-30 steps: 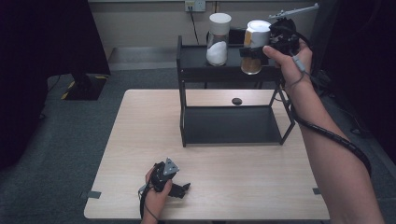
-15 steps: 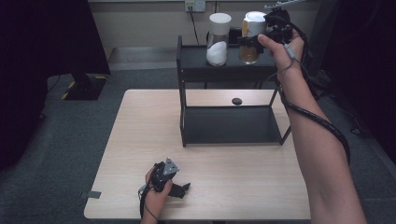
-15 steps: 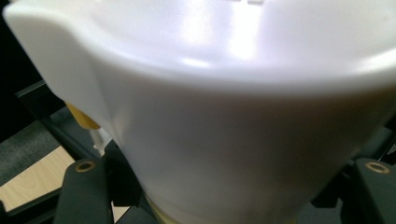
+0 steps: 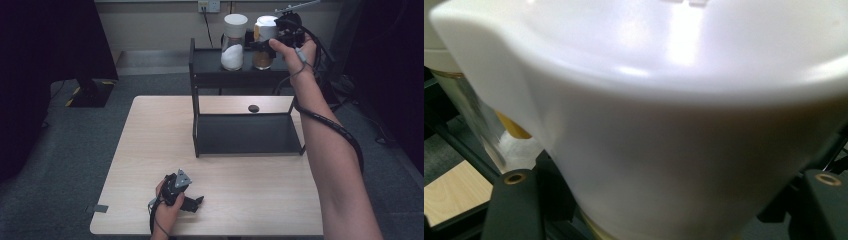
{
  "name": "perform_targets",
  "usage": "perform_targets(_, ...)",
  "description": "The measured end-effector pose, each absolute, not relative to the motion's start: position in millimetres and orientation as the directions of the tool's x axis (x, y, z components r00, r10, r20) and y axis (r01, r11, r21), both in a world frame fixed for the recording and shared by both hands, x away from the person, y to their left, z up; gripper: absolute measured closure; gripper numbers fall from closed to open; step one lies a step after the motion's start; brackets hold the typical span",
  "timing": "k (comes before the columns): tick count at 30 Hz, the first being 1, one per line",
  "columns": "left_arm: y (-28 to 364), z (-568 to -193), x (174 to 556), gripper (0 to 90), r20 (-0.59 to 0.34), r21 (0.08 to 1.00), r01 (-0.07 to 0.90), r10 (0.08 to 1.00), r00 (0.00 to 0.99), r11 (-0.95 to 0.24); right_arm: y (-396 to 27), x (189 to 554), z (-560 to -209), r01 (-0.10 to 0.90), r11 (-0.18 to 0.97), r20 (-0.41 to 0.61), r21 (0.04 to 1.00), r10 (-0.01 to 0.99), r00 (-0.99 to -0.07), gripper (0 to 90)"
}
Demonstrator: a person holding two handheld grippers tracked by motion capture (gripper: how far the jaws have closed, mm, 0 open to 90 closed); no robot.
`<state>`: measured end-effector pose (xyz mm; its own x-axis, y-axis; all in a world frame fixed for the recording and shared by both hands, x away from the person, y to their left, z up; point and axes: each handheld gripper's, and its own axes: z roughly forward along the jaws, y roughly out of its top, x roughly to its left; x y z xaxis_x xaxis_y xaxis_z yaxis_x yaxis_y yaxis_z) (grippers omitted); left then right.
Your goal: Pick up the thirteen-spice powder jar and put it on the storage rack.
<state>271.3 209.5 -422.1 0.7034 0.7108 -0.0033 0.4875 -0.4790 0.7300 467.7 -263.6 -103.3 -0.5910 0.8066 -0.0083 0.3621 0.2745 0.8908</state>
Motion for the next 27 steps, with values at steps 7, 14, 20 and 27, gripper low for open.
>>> perform_targets(7,209.5,-422.1,271.3,0.0,-0.003,0.730,0.488,0.711,0.703,-0.479,-267.5,465.2,-110.7,0.349,0.247,0.007,0.904,0.808,-0.589,29.6)
perform_targets(14,209.4,-422.0,271.2,0.0,-0.003,0.730,0.487,0.710,0.704,-0.480,-265.1,464.1,-107.7,0.365,0.246,0.012,0.898,0.816,-0.578,15.2)
perform_targets(20,209.4,-422.0,271.2,0.0,-0.002,0.730,0.487,0.710,0.704,-0.480,-268.1,455.9,-104.8,0.368,0.275,-0.014,0.888,0.816,-0.578,6.4)
perform_targets(27,209.4,-422.0,271.2,0.0,-0.002,0.730,0.487,0.710,0.704,-0.480,-278.0,441.0,-104.5,0.366,0.288,-0.027,0.885,0.816,-0.578,1.4)
